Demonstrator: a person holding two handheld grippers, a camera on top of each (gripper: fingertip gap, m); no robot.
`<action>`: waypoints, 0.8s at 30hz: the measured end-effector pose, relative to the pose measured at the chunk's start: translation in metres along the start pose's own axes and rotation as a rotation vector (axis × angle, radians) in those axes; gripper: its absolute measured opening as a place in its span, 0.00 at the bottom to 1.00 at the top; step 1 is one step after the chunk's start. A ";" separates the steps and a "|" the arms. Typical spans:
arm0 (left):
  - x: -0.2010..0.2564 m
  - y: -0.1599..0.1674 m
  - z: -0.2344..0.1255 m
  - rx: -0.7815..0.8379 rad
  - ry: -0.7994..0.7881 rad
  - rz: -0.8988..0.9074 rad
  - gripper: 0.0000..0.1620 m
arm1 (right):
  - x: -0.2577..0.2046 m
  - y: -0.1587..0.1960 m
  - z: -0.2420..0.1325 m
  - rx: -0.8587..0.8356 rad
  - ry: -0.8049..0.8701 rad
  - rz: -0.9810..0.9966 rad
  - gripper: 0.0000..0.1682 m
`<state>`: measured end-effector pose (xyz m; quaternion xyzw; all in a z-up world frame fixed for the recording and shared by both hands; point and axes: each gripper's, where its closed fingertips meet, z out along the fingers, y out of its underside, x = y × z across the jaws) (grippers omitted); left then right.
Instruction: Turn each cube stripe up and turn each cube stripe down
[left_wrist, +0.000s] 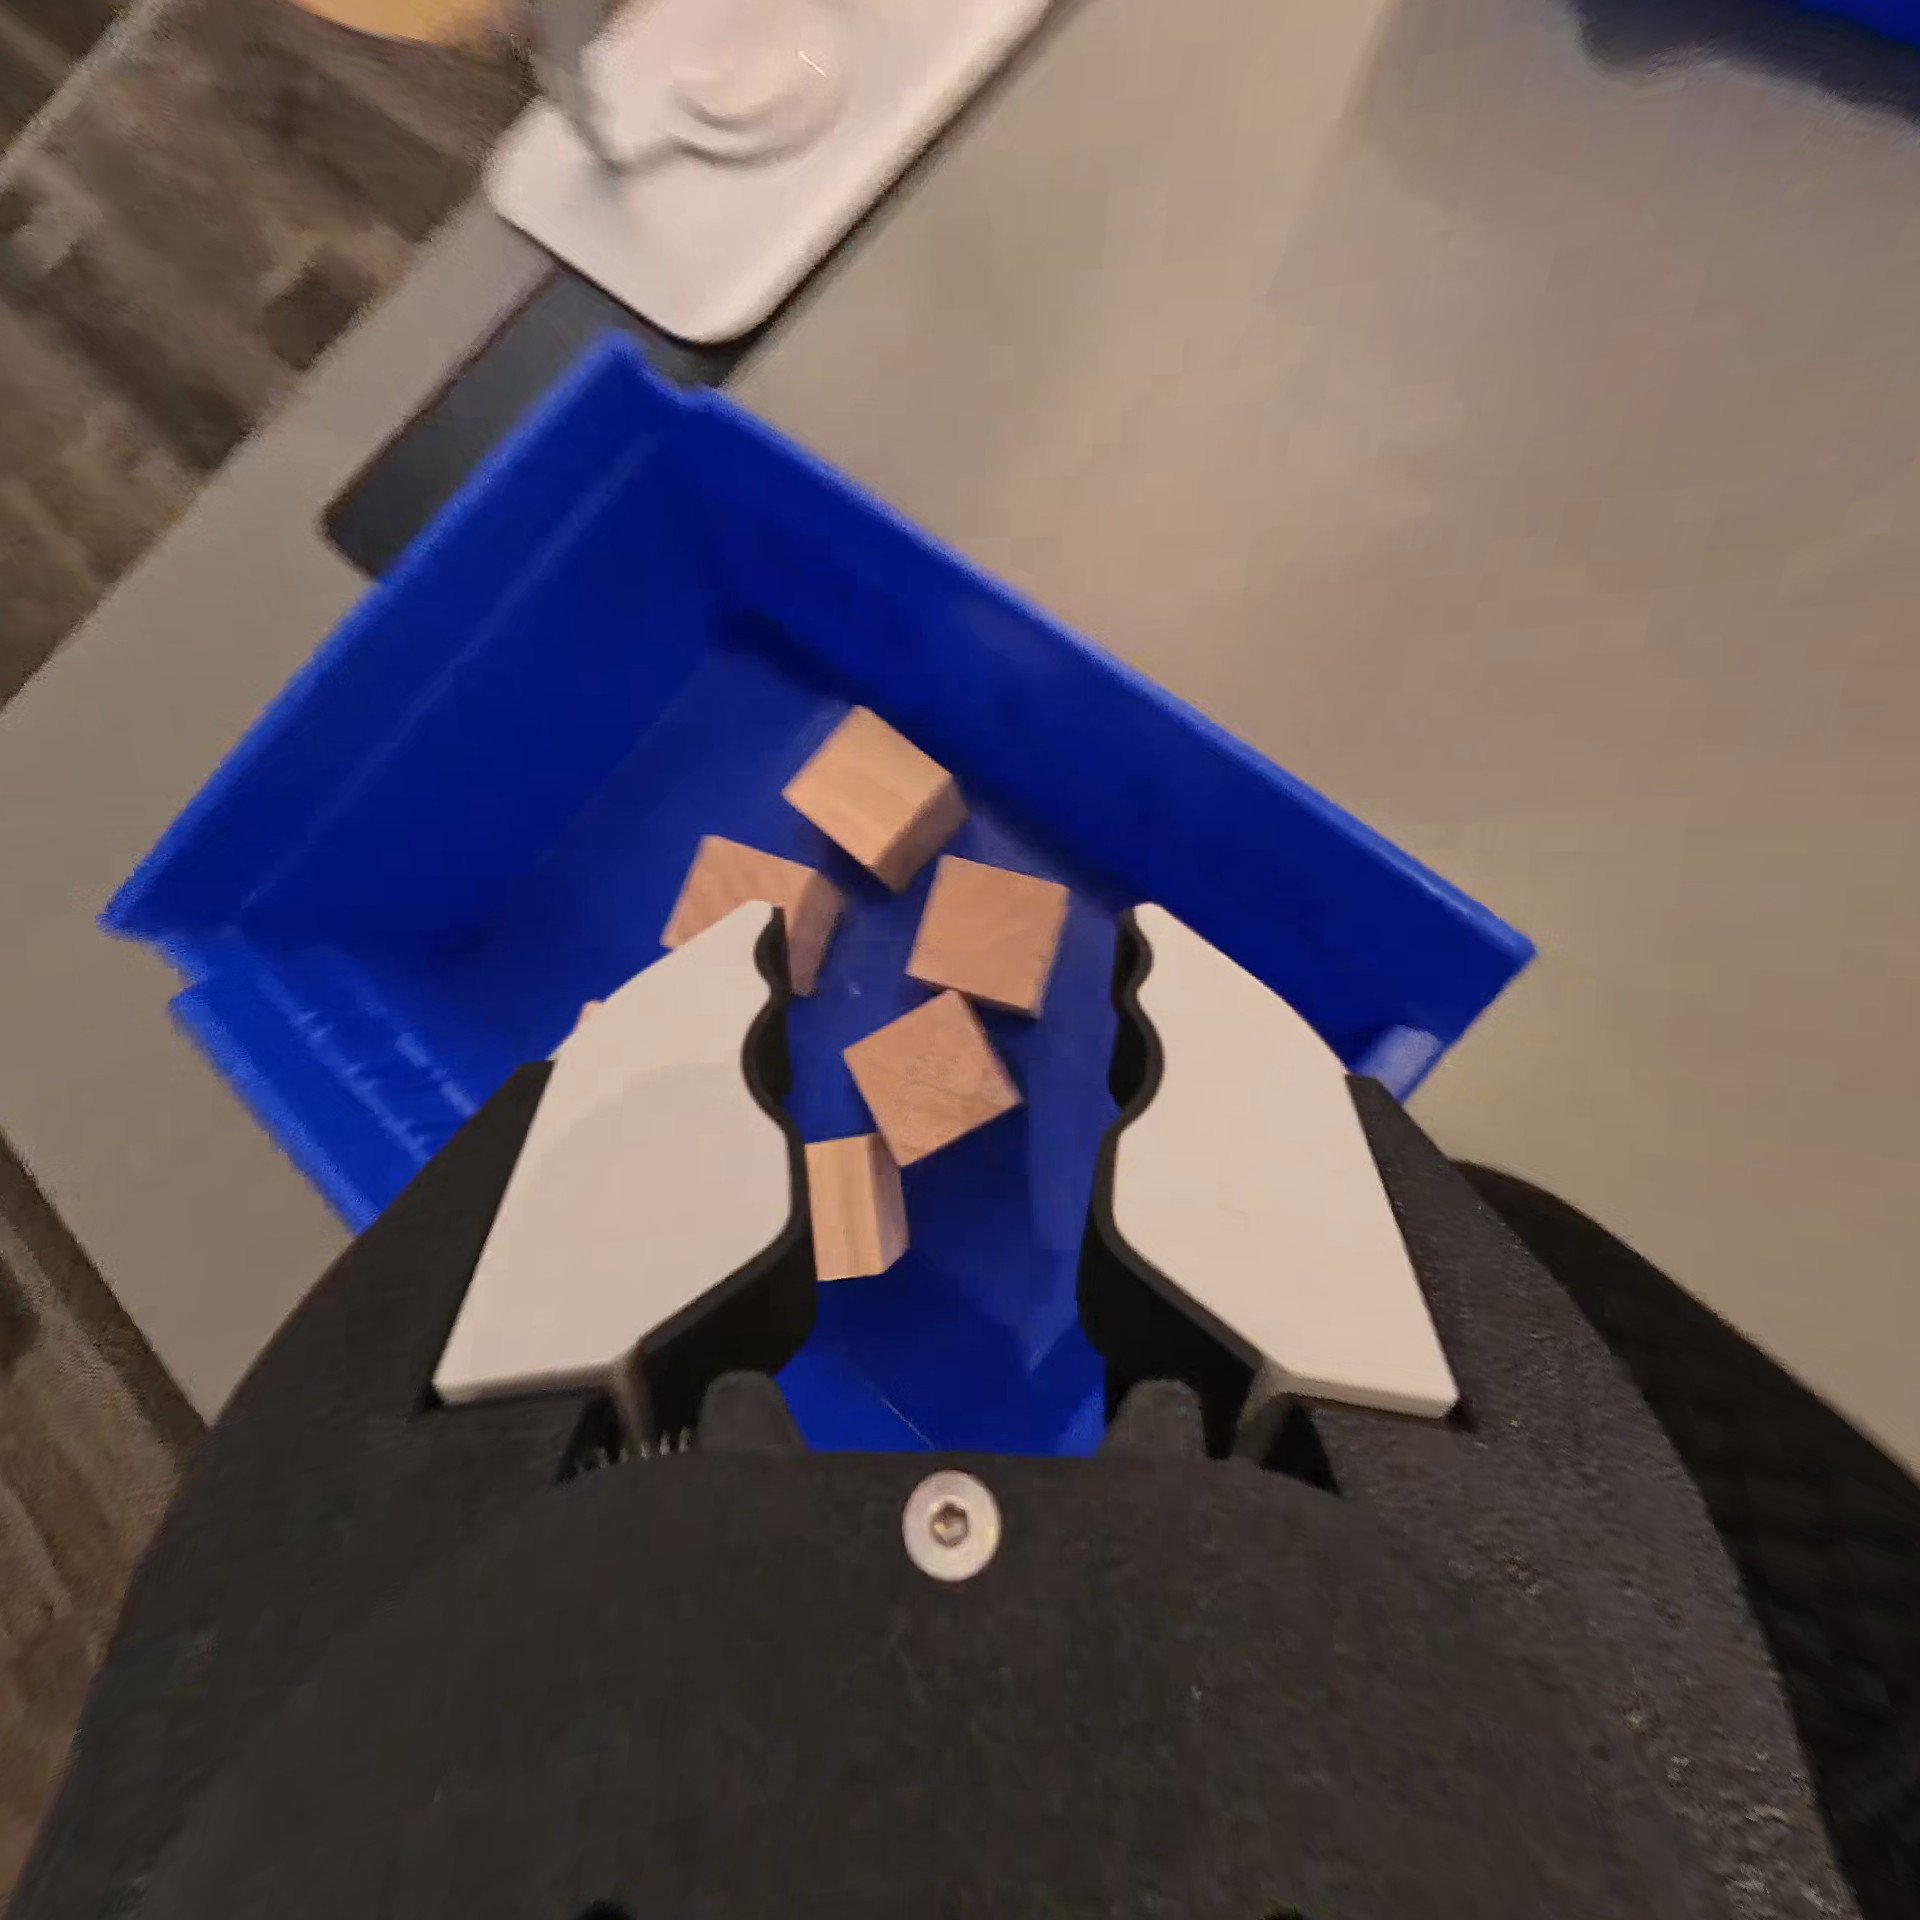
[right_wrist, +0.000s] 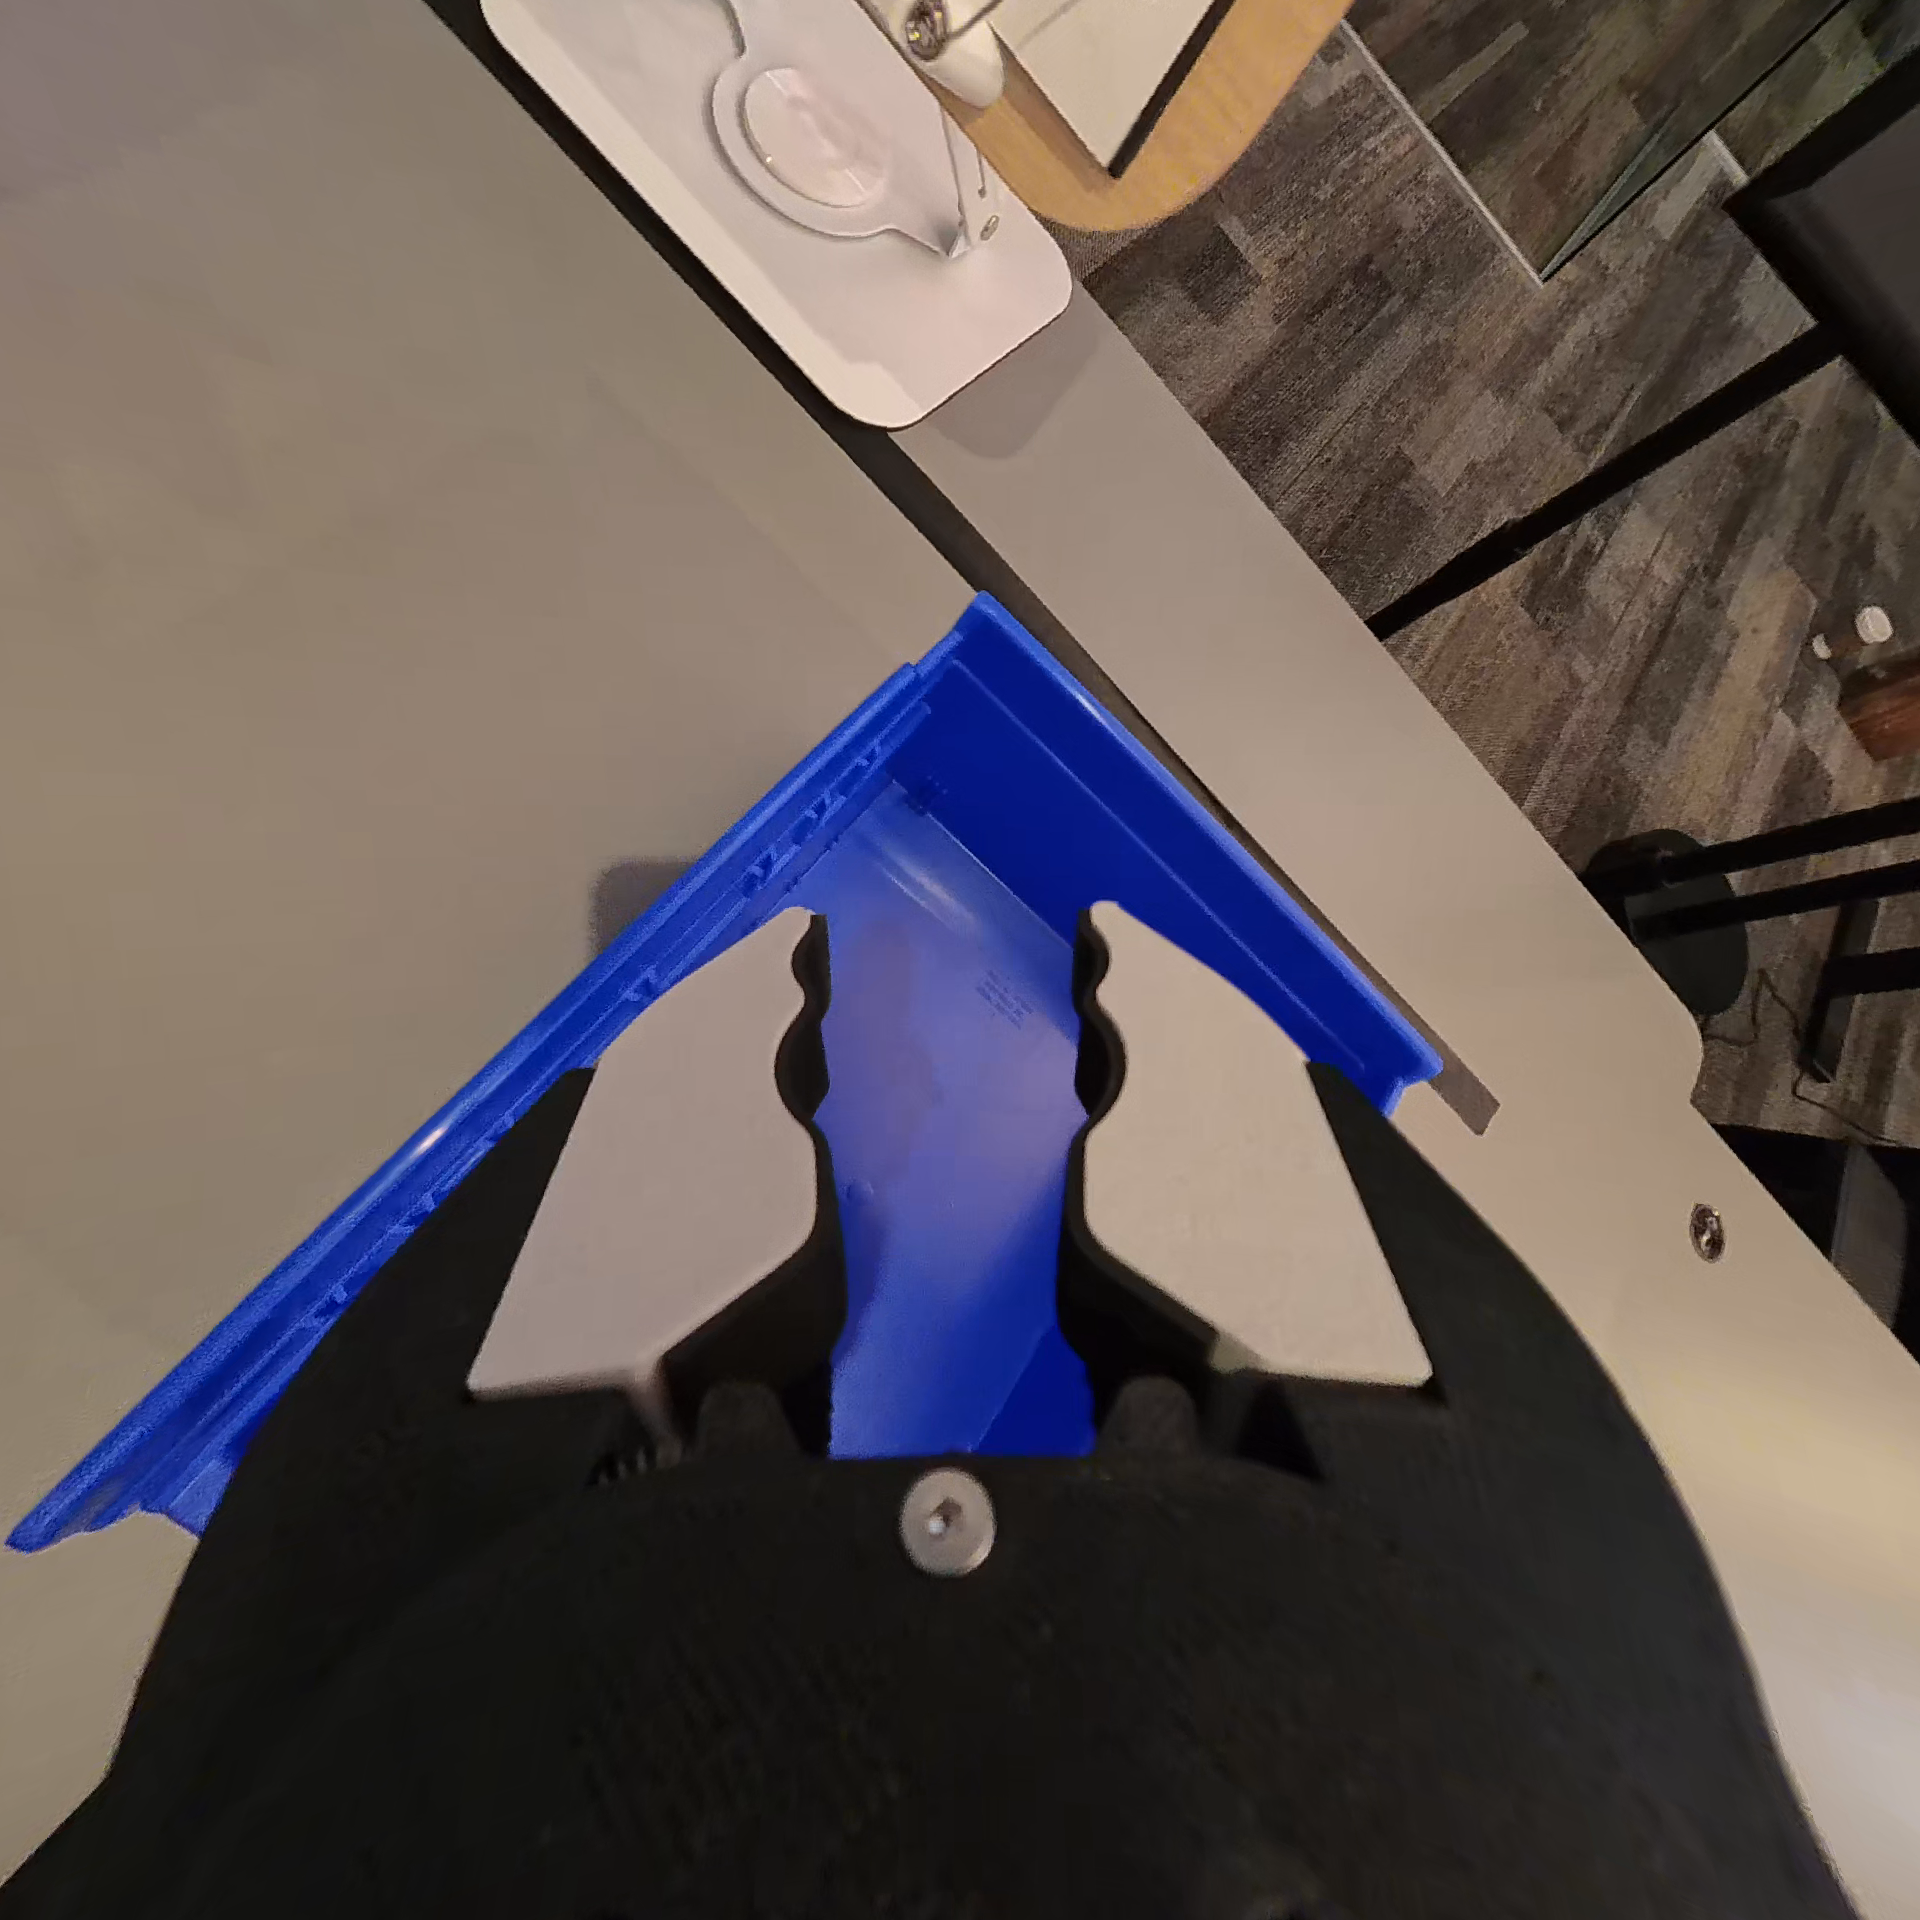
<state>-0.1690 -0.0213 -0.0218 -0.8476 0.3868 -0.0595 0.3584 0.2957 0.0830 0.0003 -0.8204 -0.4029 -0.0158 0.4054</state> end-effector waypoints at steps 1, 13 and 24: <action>0.007 0.006 0.009 -0.059 0.009 0.060 0.36 | -0.002 -0.002 0.000 0.005 -0.001 -0.009 0.27; 0.008 0.062 0.081 -0.432 0.059 0.211 0.35 | -0.009 0.005 0.012 -0.046 -0.013 -0.049 0.27; 0.010 0.071 0.096 -0.531 0.104 0.241 0.28 | -0.012 0.011 0.022 -0.087 -0.035 -0.068 0.27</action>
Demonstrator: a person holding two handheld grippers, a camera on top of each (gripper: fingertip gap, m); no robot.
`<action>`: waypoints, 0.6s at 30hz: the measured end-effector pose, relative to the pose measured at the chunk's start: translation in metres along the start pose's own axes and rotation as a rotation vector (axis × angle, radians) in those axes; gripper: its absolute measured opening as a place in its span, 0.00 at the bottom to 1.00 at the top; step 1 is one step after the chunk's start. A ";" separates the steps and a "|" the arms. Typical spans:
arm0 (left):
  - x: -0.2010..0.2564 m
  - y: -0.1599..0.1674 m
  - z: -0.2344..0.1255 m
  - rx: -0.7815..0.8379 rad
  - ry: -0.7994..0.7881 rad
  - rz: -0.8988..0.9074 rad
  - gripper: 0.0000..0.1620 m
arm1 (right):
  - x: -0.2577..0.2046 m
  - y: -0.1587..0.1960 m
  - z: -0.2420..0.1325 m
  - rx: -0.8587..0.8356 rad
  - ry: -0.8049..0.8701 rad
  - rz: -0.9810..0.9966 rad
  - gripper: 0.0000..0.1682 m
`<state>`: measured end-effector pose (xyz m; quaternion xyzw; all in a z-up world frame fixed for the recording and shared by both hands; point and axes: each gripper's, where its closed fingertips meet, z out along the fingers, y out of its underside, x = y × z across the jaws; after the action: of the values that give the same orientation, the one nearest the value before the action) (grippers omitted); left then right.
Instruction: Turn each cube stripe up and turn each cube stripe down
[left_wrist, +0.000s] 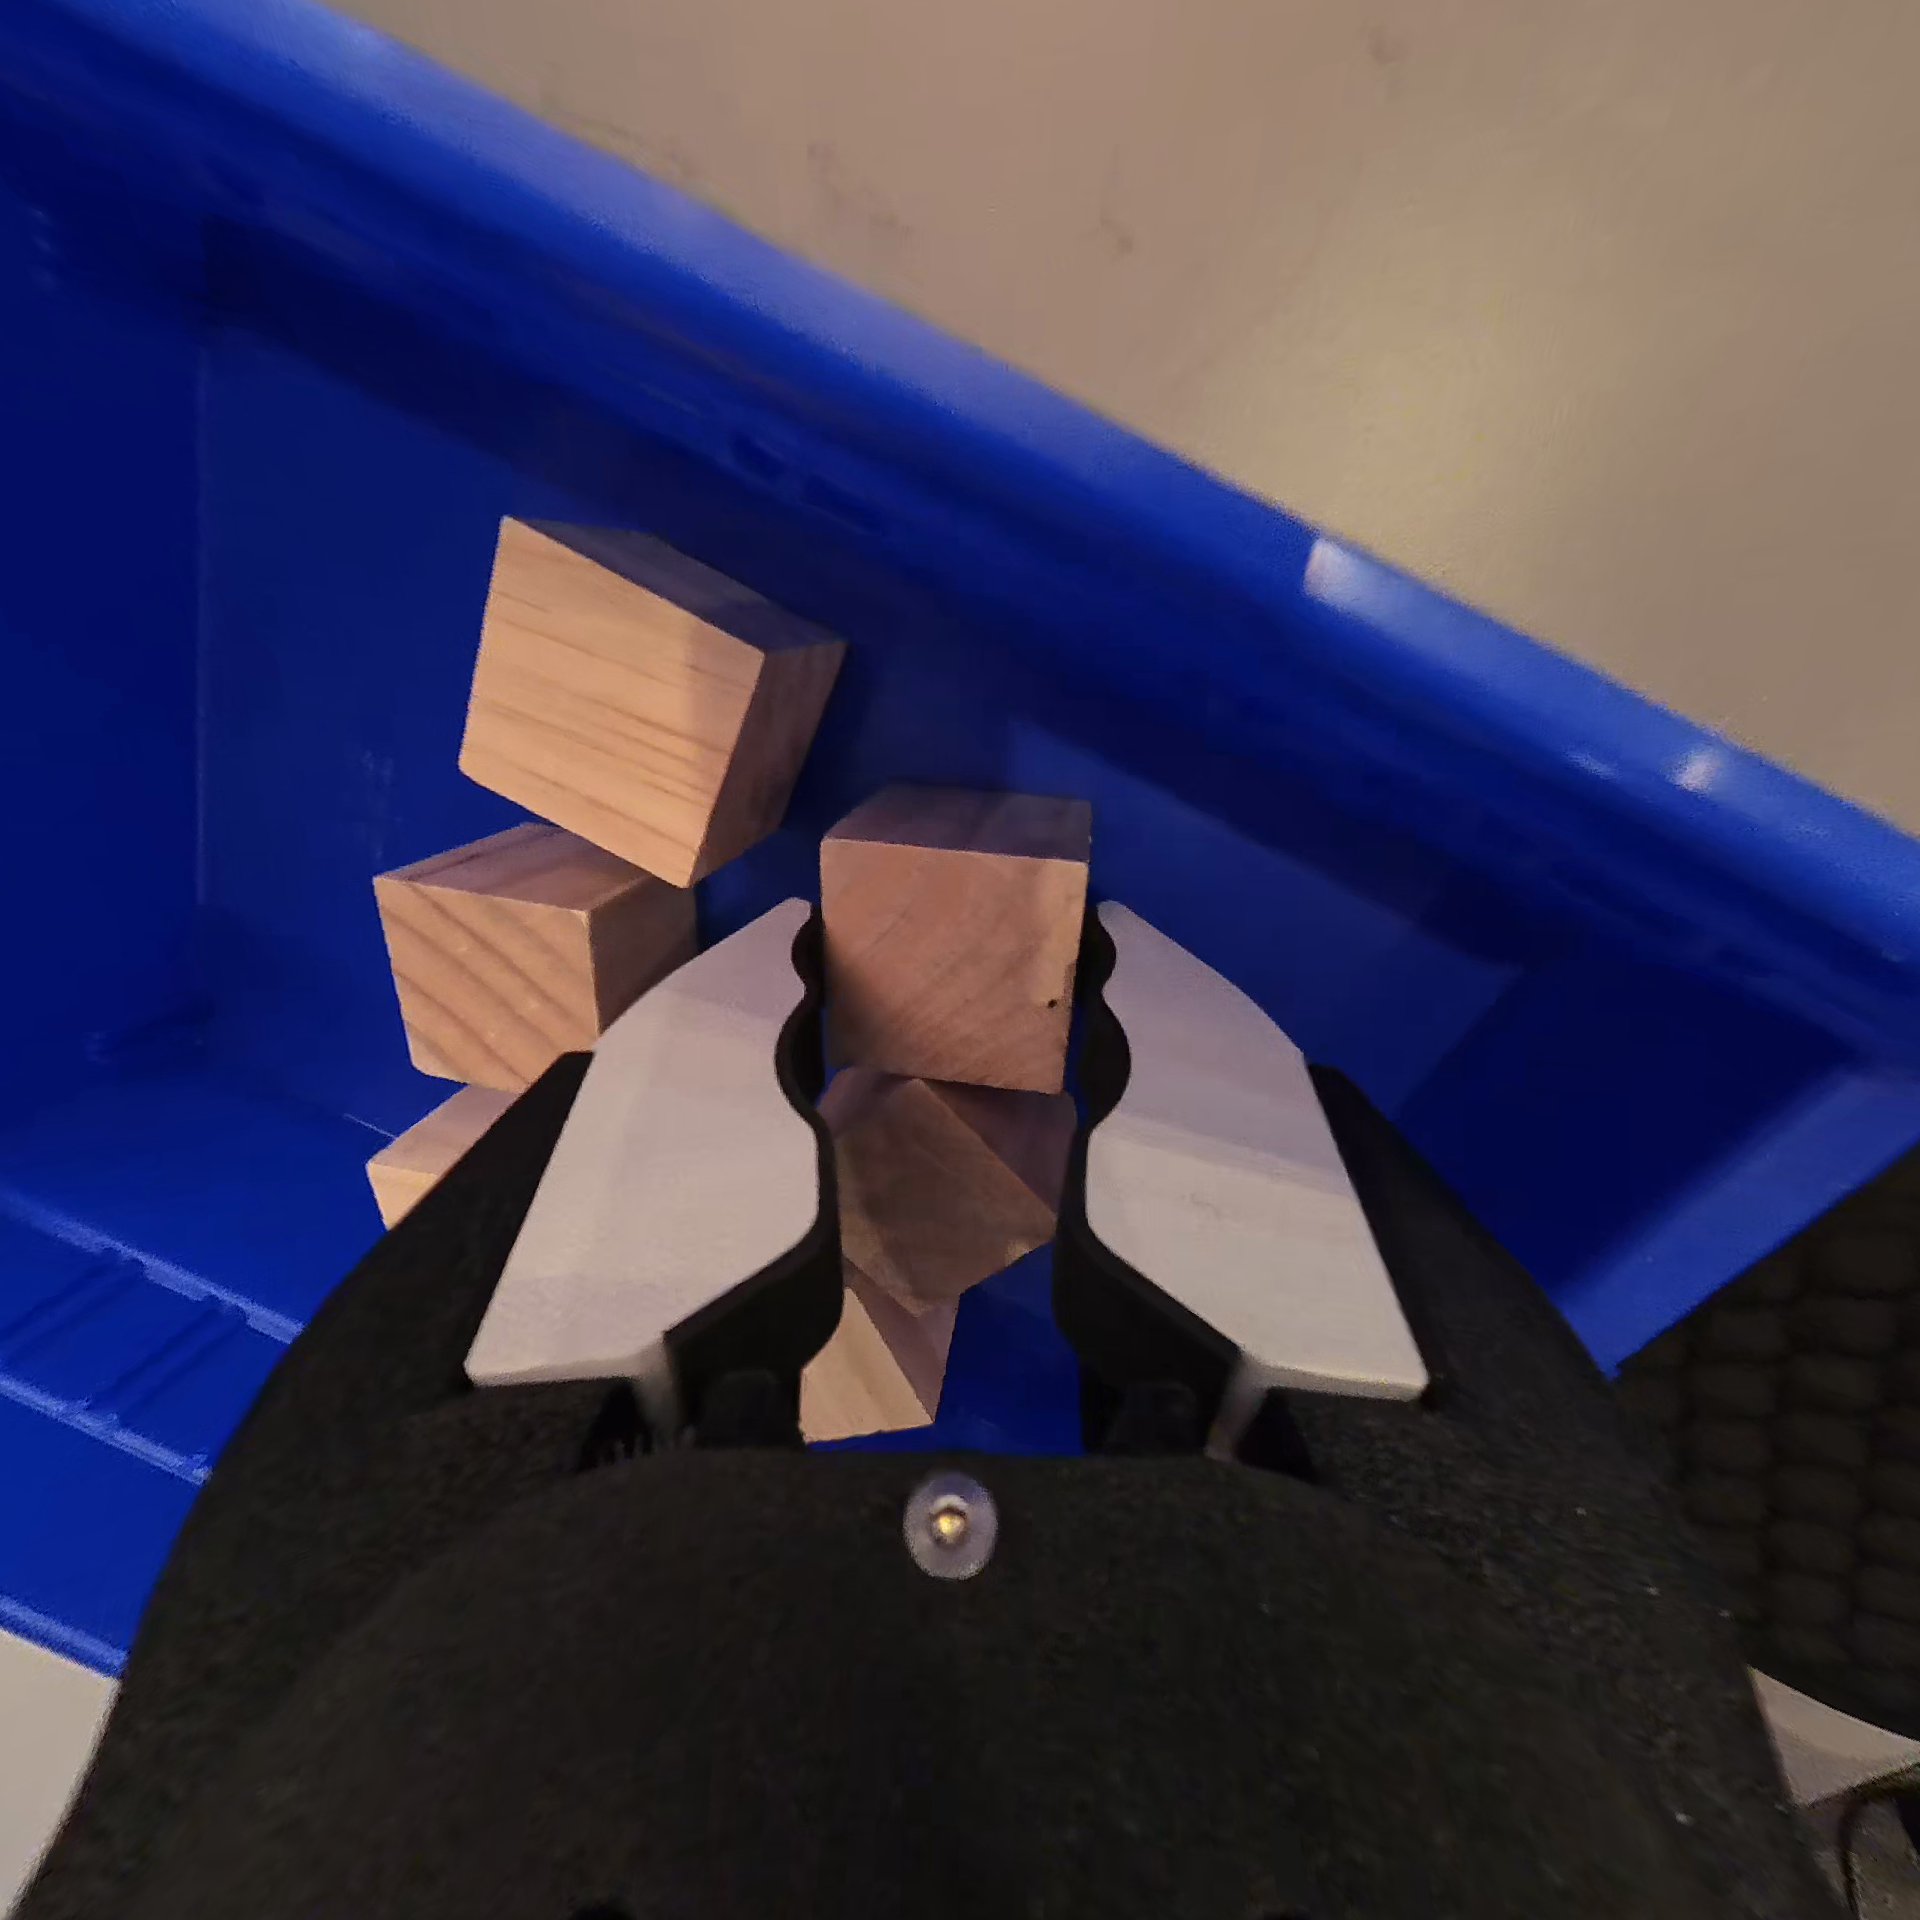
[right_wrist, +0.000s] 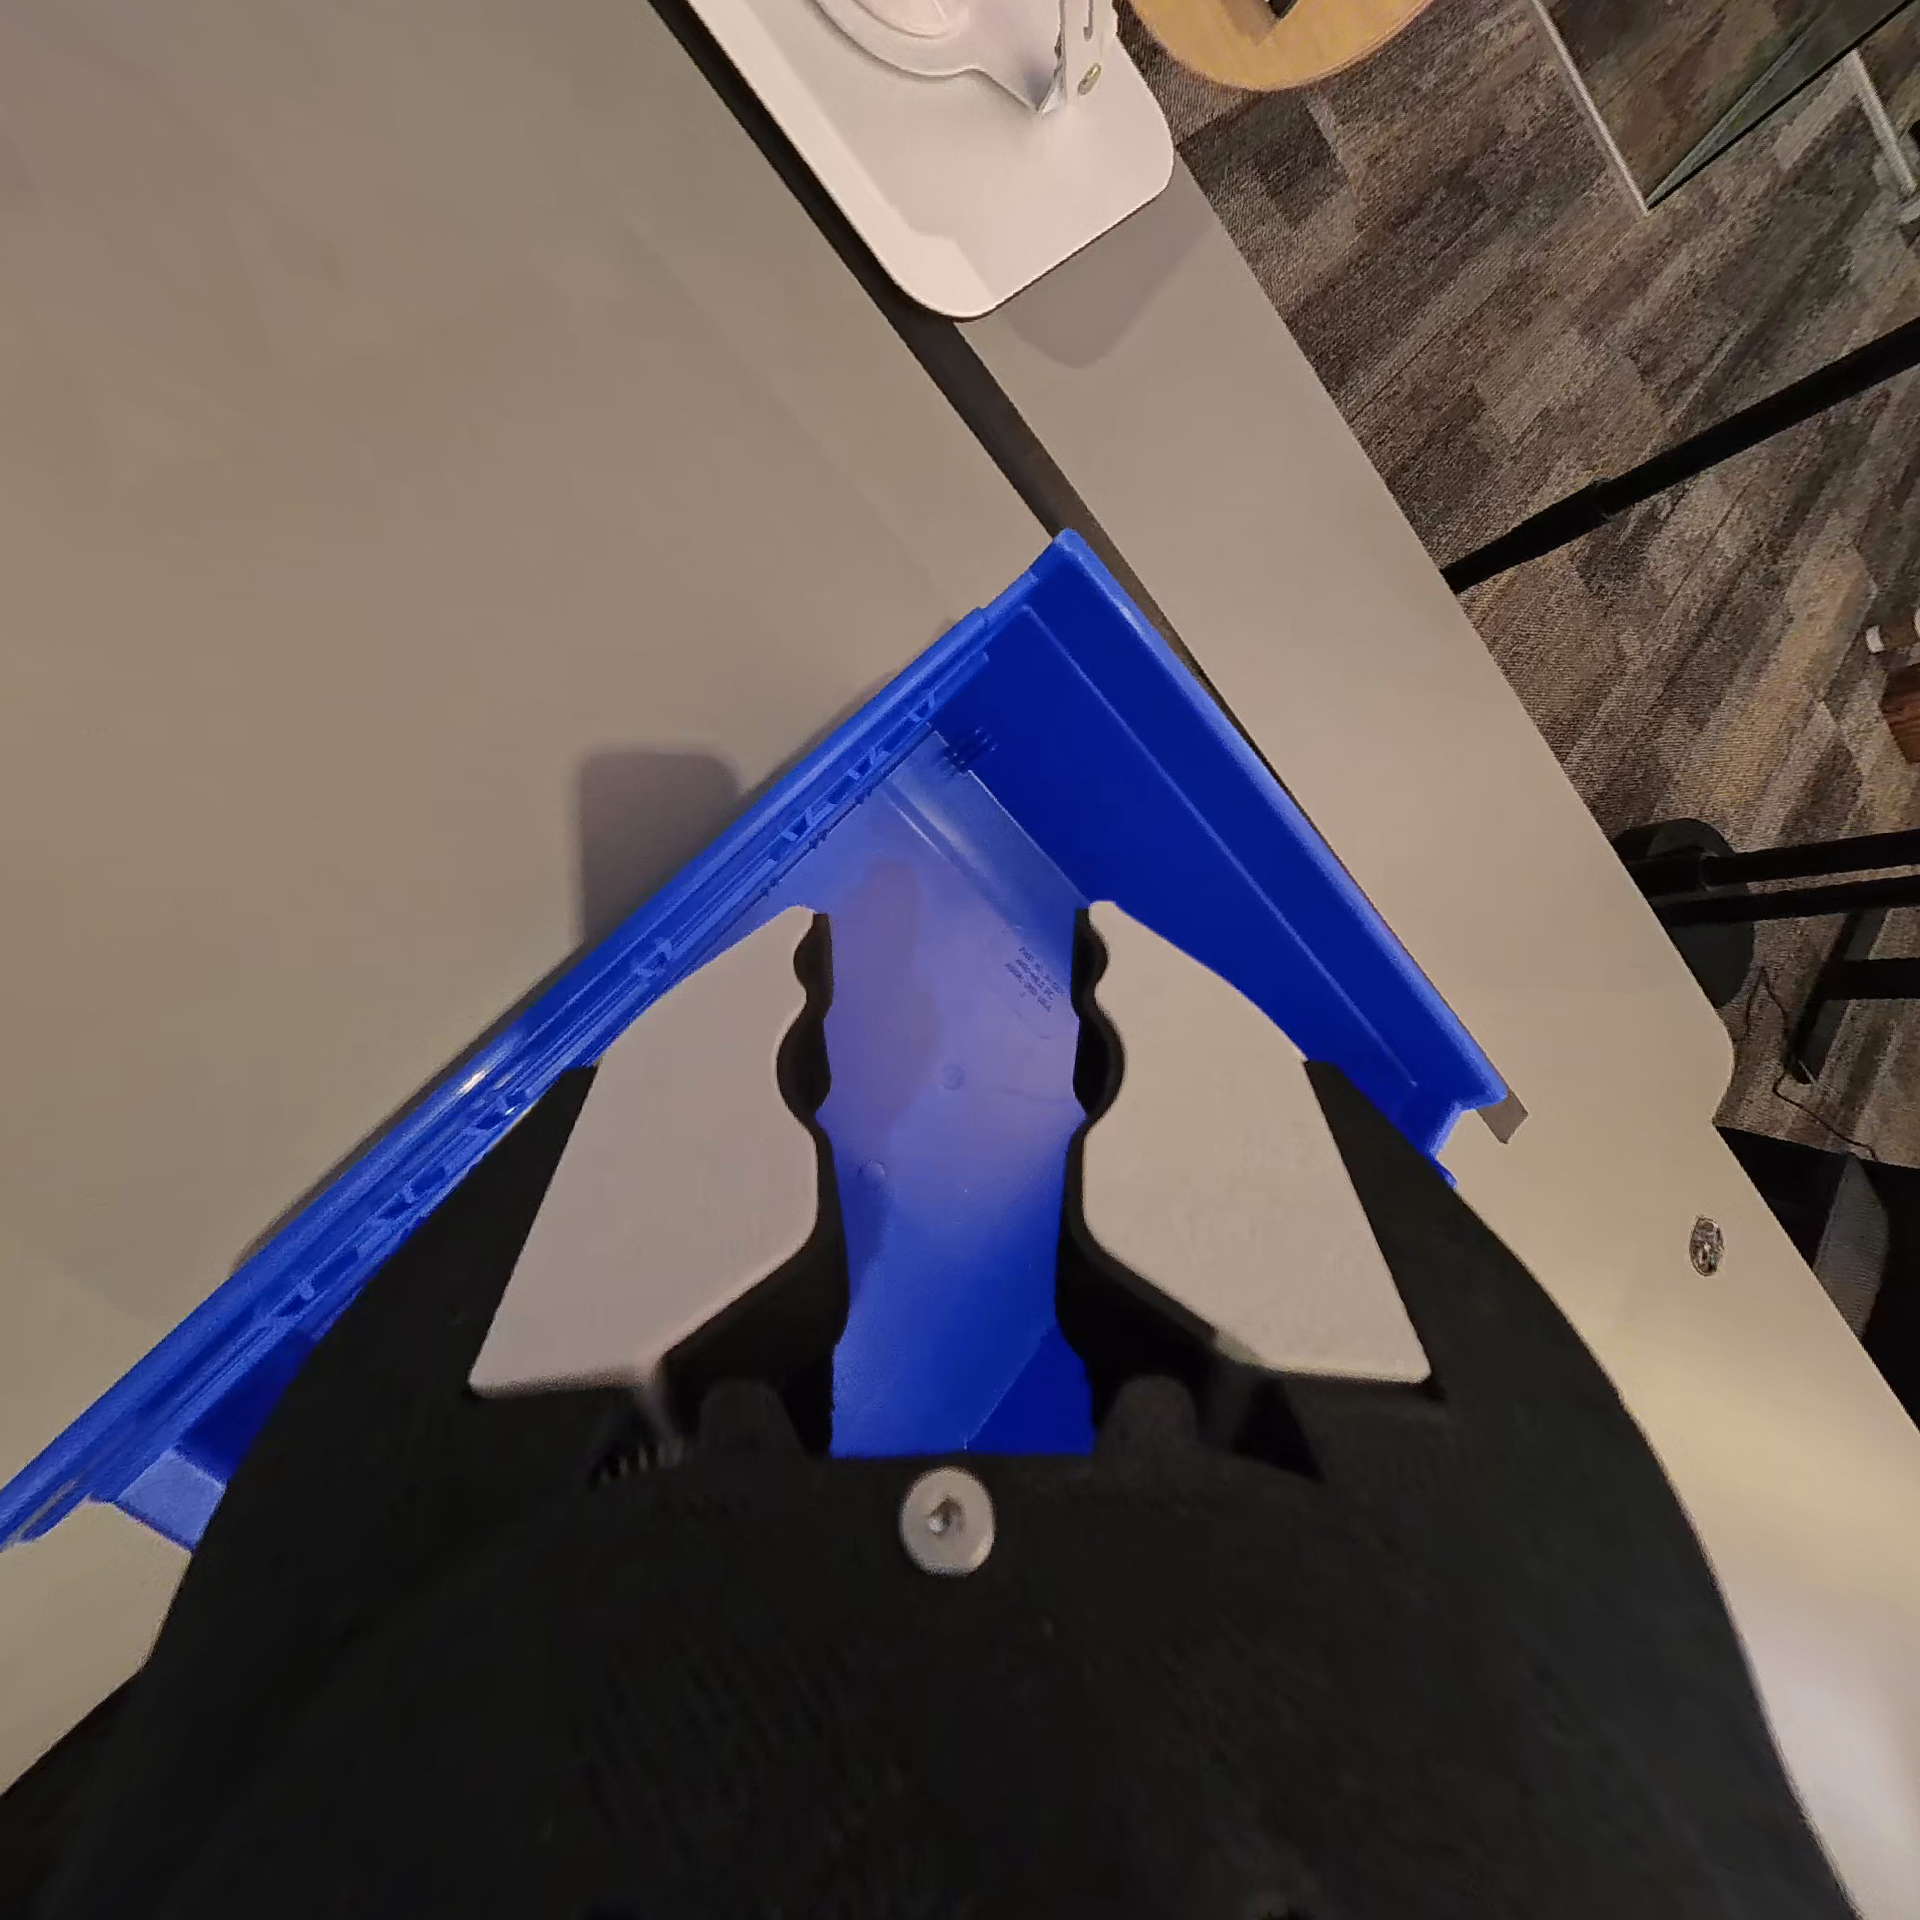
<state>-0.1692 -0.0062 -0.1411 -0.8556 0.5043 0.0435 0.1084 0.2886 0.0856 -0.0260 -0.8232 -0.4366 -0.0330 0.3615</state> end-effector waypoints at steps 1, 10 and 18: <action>0.000 0.001 -0.001 -0.011 0.005 -0.003 0.28 | 0.000 0.000 0.000 0.000 0.000 0.000 0.27; -0.030 -0.025 -0.111 0.244 -0.171 -0.102 0.29 | -0.001 -0.042 -0.016 0.215 0.046 0.007 0.27; 0.049 -0.155 -0.249 0.975 0.342 -0.234 0.28 | -0.119 -0.150 -0.088 0.898 -0.130 -0.221 0.40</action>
<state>-0.0183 -0.0330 0.1145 -0.7514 0.3774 -0.3486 0.4141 0.1267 0.0013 0.0797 -0.5340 -0.5145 0.1727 0.6483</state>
